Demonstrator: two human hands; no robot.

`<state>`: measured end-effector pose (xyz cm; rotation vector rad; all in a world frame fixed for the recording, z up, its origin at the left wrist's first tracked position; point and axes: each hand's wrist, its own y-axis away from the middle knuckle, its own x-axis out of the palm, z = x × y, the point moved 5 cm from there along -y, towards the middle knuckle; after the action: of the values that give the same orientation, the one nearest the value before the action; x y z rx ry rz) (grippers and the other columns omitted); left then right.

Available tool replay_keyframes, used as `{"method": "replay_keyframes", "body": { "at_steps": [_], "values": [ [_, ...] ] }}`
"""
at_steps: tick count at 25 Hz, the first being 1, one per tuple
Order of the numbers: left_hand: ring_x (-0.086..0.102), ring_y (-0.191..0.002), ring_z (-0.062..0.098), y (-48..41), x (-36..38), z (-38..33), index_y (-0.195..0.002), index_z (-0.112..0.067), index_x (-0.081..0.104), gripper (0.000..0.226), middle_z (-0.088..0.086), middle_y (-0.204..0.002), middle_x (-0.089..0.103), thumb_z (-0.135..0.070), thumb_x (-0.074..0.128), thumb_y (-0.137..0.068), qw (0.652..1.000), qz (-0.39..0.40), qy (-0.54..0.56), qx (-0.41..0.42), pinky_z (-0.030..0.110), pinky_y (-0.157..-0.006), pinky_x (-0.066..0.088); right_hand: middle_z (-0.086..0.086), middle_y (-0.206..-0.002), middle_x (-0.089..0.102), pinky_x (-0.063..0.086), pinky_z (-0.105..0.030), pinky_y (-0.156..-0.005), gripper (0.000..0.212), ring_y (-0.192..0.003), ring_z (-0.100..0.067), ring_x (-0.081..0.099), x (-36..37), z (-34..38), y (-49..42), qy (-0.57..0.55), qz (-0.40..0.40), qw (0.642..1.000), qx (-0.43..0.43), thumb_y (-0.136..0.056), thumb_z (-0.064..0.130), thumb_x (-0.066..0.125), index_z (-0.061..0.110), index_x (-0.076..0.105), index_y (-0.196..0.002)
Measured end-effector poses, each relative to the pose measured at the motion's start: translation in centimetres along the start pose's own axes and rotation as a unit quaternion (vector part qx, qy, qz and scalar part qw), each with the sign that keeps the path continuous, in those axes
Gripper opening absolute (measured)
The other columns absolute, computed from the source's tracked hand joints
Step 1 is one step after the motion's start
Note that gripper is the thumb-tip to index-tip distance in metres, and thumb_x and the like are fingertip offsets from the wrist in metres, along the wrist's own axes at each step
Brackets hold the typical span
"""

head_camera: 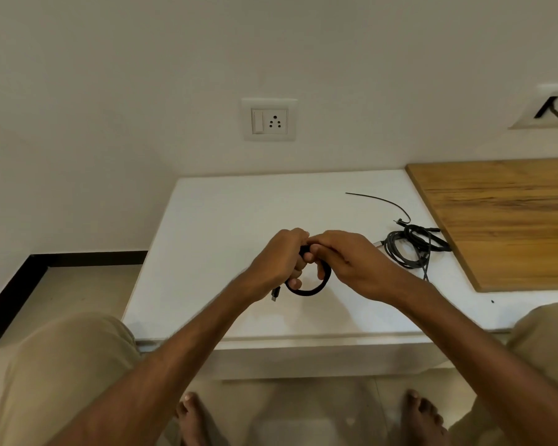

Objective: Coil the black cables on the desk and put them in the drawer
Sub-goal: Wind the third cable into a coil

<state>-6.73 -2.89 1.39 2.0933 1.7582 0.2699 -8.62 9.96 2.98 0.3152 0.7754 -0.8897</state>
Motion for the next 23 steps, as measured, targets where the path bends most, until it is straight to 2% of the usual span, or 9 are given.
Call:
{"method": "replay_keyframes", "body": {
  "at_steps": [2, 4, 7, 10, 13, 16, 18, 20, 23],
  "values": [
    [0.020, -0.042, 0.012, -0.1, -0.3, 0.1, -0.072, -0.010, 0.049, 0.033, -0.004, -0.054, 0.027, -0.019, 0.030, -0.097, 1.000, 0.020, 0.007, -0.018, 0.030, -0.053, 0.034, 0.000, -0.078, 0.062, 0.047, -0.029, -0.072, 0.027, -0.073, -0.013, 0.057, 0.2, 0.2, -0.1, 0.026, 0.005, 1.000, 0.001, -0.106, 0.011, 0.043, 0.010, 0.067, -0.093],
    [0.030, -0.044, 0.014, 0.0, -0.3, -0.2, -0.080, -0.007, 0.055, 0.033, -0.003, -0.056, 0.033, -0.017, 0.030, -0.101, 0.999, 0.038, 0.014, -0.012, 0.034, -0.061, 0.044, 0.003, -0.075, 0.059, 0.043, -0.026, -0.069, 0.028, -0.072, -0.012, 0.053, -0.1, 0.1, -0.2, 0.045, -0.025, 0.999, -0.009, -0.106, 0.011, 0.044, 0.010, 0.067, -0.089],
    [0.056, -0.066, 0.021, -0.1, -1.0, -0.5, -0.091, -0.006, 0.064, 0.040, 0.002, -0.068, 0.051, -0.018, 0.030, -0.108, 0.999, 0.030, -0.028, 0.036, 0.039, -0.080, 0.057, 0.000, -0.077, 0.062, 0.038, -0.022, -0.068, 0.027, -0.074, -0.014, 0.054, -0.7, -0.7, -0.2, 0.071, -0.098, 0.992, -0.017, -0.106, 0.011, 0.045, 0.011, 0.071, -0.097],
    [0.063, -0.079, 0.021, -0.1, -1.5, -0.4, -0.099, -0.005, 0.070, 0.039, 0.001, -0.077, 0.058, -0.022, 0.037, -0.110, 0.995, 0.051, -0.012, 0.080, 0.041, -0.092, 0.059, 0.006, -0.071, 0.058, 0.035, -0.012, -0.063, 0.026, -0.068, -0.006, 0.052, -1.2, -1.2, -0.2, 0.036, -0.144, 0.989, -0.003, -0.105, 0.010, 0.047, 0.013, 0.072, -0.097],
    [0.065, -0.085, 0.019, -0.1, -2.0, -0.3, -0.109, 0.000, 0.073, 0.035, 0.001, -0.085, 0.065, -0.024, 0.048, -0.108, 0.992, 0.073, 0.011, 0.104, 0.033, -0.089, 0.059, 0.007, -0.064, 0.056, 0.034, -0.012, -0.057, 0.029, -0.060, -0.004, 0.051, -1.4, -1.5, -0.4, -0.005, -0.143, 0.990, 0.002, -0.104, 0.009, 0.048, 0.018, 0.068, -0.085],
    [0.073, -0.085, 0.020, -0.2, -2.6, -0.7, -0.097, -0.002, 0.077, 0.025, 0.012, -0.097, 0.076, -0.019, 0.060, -0.102, 0.988, 0.034, -0.037, 0.144, 0.036, -0.086, 0.061, 0.007, -0.061, 0.054, 0.033, -0.016, -0.054, 0.034, -0.053, -0.006, 0.046, -1.4, -2.0, -0.5, -0.033, -0.141, 0.989, 0.014, -0.105, 0.010, 0.048, 0.021, 0.063, -0.076],
    [0.076, -0.078, 0.020, -0.4, -2.8, -0.8, -0.091, -0.004, 0.078, 0.020, 0.011, -0.085, 0.077, -0.015, 0.063, -0.100, 0.980, -0.012, -0.095, 0.172, 0.037, -0.076, 0.063, 0.009, -0.060, 0.055, 0.035, -0.018, -0.055, 0.038, -0.052, -0.006, 0.046, -1.2, -2.3, -0.6, -0.055, -0.136, 0.989, 0.024, -0.105, 0.012, 0.048, 0.028, 0.062, -0.074],
    [0.075, -0.071, 0.018, -0.5, -2.7, -0.6, -0.085, -0.005, 0.078, 0.021, 0.005, -0.075, 0.076, -0.013, 0.064, -0.099, 0.975, -0.048, -0.127, 0.177, 0.027, -0.062, 0.058, 0.005, -0.067, 0.063, 0.042, -0.018, -0.057, 0.036, -0.057, -0.005, 0.053, -0.9, -2.6, -0.6, -0.078, -0.108, 0.990, 0.040, -0.106, 0.014, 0.047, 0.030, 0.068, -0.081],
    [0.074, -0.067, 0.016, -0.5, -2.8, -0.3, -0.082, -0.004, 0.078, 0.023, 0.005, -0.073, 0.075, -0.011, 0.064, -0.098, 0.975, -0.082, -0.137, 0.157, 0.011, -0.054, 0.049, -0.002, -0.091, 0.073, 0.059, -0.029, -0.073, 0.031, -0.085, -0.013, 0.069, -0.9, -4.1, -0.9, -0.097, -0.084, 0.988, 0.089, -0.108, 0.022, 0.043, 0.010, 0.072, -0.107]
  ]
}}
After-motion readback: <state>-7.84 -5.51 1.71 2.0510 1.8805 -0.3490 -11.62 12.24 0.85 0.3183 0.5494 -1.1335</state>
